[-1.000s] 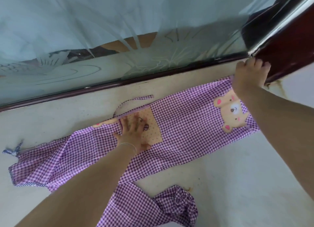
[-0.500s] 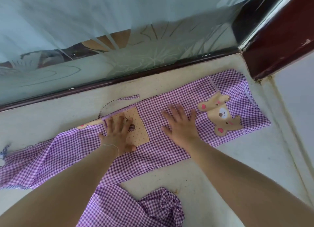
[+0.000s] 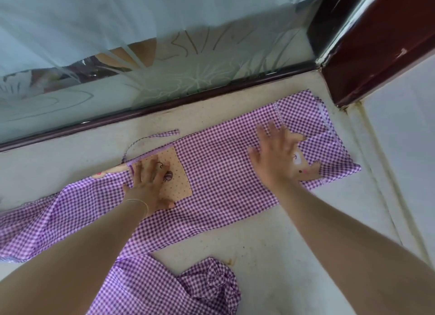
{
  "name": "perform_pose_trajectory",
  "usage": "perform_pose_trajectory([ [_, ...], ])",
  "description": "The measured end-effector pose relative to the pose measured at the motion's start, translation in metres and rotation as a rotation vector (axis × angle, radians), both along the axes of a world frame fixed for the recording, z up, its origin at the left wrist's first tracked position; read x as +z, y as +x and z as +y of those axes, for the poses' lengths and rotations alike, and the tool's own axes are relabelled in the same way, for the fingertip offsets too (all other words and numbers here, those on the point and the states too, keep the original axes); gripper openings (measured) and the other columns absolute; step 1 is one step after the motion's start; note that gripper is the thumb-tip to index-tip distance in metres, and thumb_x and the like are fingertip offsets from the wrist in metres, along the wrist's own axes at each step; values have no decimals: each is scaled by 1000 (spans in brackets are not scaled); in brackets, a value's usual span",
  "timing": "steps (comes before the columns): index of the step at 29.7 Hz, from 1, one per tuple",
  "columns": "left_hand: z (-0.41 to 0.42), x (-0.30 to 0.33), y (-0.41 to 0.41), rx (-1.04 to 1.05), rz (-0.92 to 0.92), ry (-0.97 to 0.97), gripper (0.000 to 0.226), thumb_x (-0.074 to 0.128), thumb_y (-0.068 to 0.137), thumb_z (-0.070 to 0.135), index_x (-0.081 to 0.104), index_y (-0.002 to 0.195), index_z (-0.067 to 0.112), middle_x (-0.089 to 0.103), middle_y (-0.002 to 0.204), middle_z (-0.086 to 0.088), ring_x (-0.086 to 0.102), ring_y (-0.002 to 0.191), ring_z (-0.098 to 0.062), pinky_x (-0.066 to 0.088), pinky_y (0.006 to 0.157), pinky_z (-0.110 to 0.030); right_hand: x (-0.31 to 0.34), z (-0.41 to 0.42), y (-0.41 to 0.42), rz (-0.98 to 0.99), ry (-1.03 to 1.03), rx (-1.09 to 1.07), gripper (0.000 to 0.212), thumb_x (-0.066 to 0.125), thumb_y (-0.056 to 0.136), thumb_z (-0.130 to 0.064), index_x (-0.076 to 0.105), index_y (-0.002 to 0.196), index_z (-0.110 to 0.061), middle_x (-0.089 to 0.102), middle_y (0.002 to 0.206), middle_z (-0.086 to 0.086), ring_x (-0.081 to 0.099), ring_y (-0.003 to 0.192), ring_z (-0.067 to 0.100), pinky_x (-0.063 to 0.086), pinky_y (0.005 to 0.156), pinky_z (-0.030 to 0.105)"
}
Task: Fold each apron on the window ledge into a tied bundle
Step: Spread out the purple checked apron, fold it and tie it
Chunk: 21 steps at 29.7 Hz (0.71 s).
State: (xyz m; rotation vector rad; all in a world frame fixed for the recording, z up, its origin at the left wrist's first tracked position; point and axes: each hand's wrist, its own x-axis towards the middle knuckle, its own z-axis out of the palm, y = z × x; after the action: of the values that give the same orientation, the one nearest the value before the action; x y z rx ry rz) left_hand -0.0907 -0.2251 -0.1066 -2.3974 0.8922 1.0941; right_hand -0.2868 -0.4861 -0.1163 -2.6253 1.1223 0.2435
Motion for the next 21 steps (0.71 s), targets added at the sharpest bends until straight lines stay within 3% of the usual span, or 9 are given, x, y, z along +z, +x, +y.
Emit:
perform_pose_trajectory([
  [3, 0, 1, 0, -17, -3, -29, 117, 69, 74, 58, -19, 147, 38, -36, 152, 9, -33, 139, -32, 13, 109, -70, -5, 71, 19, -40, 106, 504, 64, 21, 99, -53, -12, 150, -33, -13, 160, 2, -11, 147, 31, 2, 117, 58],
  [5, 4, 4, 1, -27, 6, -36, 117, 68, 74, 60, -22, 146, 39, -37, 151, 10, -33, 139, -33, 14, 110, -69, -9, 97, 25, 23, 136, 633, 63, 20, 101, -51, -13, 151, -31, -14, 160, 1, -13, 147, 28, -3, 118, 53],
  [9, 7, 1, -7, -130, -45, -131, 107, 56, 80, 65, -24, 146, 37, -32, 154, 4, -26, 142, -32, 13, 115, -62, -5, 104, 36, 196, 115, 595, 59, 26, 100, -49, 11, 152, -25, 3, 162, 2, 0, 148, 27, 3, 118, 54],
  [13, 44, 3, -20, -123, -137, -255, 83, 25, 91, 62, -20, 148, 24, -19, 159, -6, -17, 146, -29, 4, 119, -51, 18, 129, 65, 118, 91, 611, 58, 31, 97, -52, 33, 144, -19, 27, 153, 9, 24, 141, 32, 19, 115, 54],
  [15, 65, 2, -27, -84, -177, -355, 73, 16, 93, 57, 2, 153, 18, -1, 161, -11, -3, 147, -32, 11, 119, -51, 23, 148, 76, 6, 102, 693, 53, 39, 97, -44, 35, 144, -21, 30, 151, 7, 29, 138, 30, 28, 112, 49],
  [17, 93, 1, -25, -11, -212, -460, 64, 20, 96, 50, 30, 148, 14, 24, 156, -15, 19, 145, -35, 19, 116, -51, 25, 176, 93, 5, 137, 759, 54, 41, 96, -43, 33, 145, -22, 27, 152, 6, 29, 137, 30, 31, 110, 47],
  [21, 159, 1, -11, 123, -290, -550, 54, 26, 97, 40, 42, 141, 11, 35, 151, -16, 29, 142, -34, 24, 115, -50, 20, 228, 128, 84, 157, 828, 59, 42, 96, -47, 24, 148, -26, 23, 155, 4, 25, 138, 30, 24, 113, 46],
])
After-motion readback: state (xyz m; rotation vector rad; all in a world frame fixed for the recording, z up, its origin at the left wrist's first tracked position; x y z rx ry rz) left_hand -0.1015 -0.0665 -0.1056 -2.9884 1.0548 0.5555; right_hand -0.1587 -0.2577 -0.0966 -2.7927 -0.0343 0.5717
